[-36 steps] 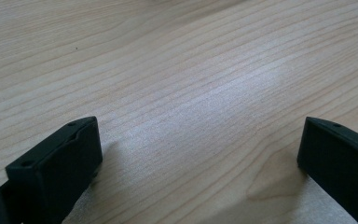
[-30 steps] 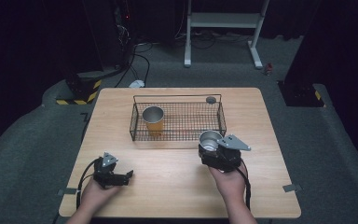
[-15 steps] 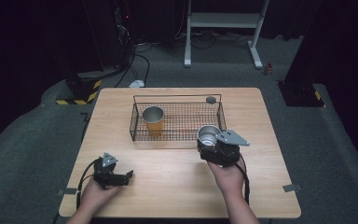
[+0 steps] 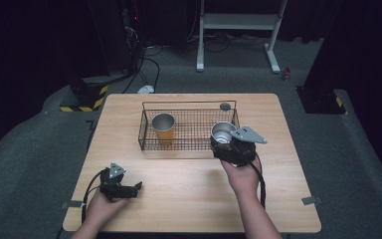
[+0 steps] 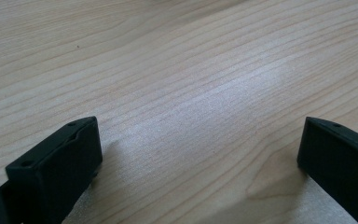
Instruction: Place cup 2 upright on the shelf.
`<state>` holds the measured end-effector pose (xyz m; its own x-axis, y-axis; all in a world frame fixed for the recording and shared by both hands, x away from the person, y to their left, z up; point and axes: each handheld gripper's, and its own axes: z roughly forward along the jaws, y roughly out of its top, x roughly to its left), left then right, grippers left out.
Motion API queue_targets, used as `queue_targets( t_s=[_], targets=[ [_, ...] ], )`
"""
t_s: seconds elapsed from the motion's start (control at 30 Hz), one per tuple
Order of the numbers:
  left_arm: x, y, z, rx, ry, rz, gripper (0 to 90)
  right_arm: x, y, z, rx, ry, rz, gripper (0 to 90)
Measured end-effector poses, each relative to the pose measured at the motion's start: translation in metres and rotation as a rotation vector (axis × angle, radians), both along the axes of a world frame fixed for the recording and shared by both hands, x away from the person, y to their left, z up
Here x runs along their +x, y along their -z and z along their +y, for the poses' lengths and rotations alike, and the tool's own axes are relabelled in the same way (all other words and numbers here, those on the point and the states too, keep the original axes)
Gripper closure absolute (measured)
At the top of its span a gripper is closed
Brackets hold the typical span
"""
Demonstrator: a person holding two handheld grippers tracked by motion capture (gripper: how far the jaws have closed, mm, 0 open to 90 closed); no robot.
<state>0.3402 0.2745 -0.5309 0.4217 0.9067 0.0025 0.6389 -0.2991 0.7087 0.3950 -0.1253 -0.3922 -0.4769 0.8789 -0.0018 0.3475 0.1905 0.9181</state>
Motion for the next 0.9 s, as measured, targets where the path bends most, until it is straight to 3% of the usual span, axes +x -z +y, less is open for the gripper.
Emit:
queue_targets(
  t_s=[0.2,0.5,0.9],
  targets=[
    [0.0,0.0,0.0,-0.003,-0.002,0.001,0.2,0.009,-0.003,0.001,0.01,0.005,0.01,18.8],
    [0.0,0.0,0.0,-0.003,-0.002,0.001,0.2,0.022,-0.001,0.009,-0.022,0.009,0.031,18.8],
    [0.0,0.0,0.0,-0.003,-0.002,0.001,0.2,0.039,-0.002,0.01,-0.008,0.035,0.043,18.8]
  ],
)
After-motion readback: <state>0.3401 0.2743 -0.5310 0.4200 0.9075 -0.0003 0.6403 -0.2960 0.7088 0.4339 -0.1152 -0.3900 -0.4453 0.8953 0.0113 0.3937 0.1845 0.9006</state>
